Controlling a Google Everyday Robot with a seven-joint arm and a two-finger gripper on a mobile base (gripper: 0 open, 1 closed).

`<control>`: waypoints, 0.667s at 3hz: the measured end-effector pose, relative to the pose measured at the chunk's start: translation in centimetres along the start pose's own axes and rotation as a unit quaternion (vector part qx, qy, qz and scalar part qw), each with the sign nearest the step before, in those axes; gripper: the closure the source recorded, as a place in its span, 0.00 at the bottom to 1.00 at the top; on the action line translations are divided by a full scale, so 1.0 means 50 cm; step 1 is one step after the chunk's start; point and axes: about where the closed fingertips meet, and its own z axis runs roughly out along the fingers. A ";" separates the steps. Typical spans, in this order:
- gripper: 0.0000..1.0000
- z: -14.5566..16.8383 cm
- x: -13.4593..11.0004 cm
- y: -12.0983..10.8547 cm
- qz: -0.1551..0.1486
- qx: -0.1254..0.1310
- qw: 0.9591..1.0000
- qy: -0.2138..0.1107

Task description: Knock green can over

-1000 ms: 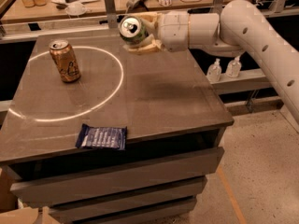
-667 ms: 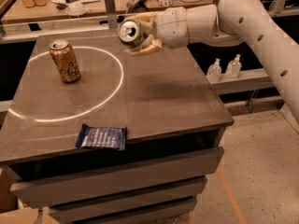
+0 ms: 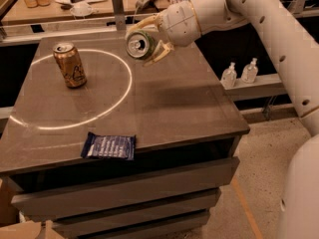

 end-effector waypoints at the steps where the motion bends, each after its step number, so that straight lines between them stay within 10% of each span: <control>1: 1.00 0.002 -0.005 0.012 -0.028 -0.034 0.999 -0.004; 2: 1.00 0.003 -0.007 0.015 -0.031 -0.039 0.999 -0.006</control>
Offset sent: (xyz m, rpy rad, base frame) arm -0.0045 -0.0007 -0.0034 -0.0435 -0.0308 0.0539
